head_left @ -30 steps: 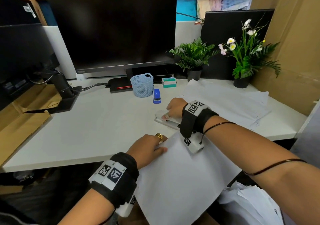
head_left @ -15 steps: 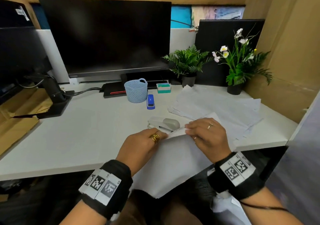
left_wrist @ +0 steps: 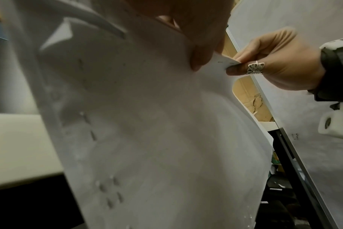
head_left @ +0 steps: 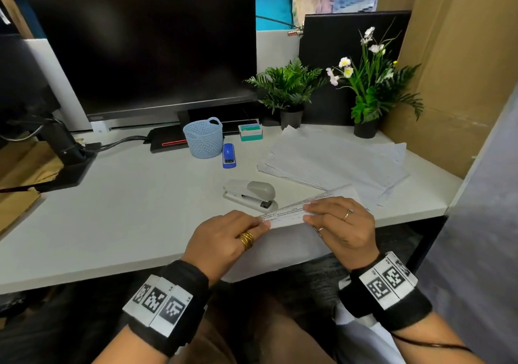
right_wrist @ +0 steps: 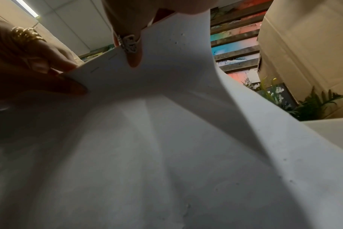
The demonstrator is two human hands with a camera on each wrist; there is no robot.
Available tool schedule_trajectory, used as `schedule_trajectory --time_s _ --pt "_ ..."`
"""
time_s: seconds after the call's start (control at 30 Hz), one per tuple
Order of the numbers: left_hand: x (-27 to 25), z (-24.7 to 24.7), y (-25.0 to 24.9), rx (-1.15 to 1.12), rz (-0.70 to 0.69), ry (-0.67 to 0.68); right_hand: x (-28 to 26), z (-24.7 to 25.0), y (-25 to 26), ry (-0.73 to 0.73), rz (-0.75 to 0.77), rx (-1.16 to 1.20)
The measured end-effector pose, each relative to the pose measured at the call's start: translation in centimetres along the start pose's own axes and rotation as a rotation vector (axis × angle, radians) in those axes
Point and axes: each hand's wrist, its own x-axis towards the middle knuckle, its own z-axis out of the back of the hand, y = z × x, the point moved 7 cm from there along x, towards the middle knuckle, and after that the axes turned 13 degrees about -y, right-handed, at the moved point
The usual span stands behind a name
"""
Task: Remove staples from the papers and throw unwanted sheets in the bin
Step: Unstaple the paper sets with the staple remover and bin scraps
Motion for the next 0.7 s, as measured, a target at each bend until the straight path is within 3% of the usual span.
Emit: schedule_trajectory --time_s 0.13,0.23,0.3,0.33,0.4,0.47,0.53,0.6,0.7 --pt "-0.1 -0.9 -0.2 -0.032 0.034 0.059 -0.6 0.8 -0.4 0.057 -0.035 -0.041" --pt "-0.1 -2.2 -1.0 0.027 -0.037 0.165 -0.9 1.8 -1.8 0.200 -0.135 -0.273" --pt "-0.7 -3.7 -1.0 0.046 -0.113 0.192 -1.5 3.8 -4.1 0.249 -0.370 -0.407" --pt "-1.0 -4.2 -0.6 -0.011 -0.069 0.200 -2.2 4.9 -5.3 0.272 -0.550 -0.373" --pt "-1.4 -5.5 -0.3 -0.125 0.018 0.191 -4.5 6.5 -6.8 0.319 -0.919 -0.105" --pt "-1.9 -7.5 -0.8 -0.194 0.061 0.218 -6.6 7.3 -6.6 0.417 -1.084 0.104" --pt "-2.2 -9.4 -1.8 -0.244 0.026 0.232 -9.1 8.5 -6.6 0.554 -1.085 0.036" --pt "-2.0 -11.1 -3.3 -0.215 -0.056 0.253 -10.9 10.9 -7.4 0.599 -1.064 -0.172" --pt "-0.4 -12.7 -5.9 -0.115 -0.243 0.199 -10.5 14.3 -7.9 0.604 -0.747 -0.537"
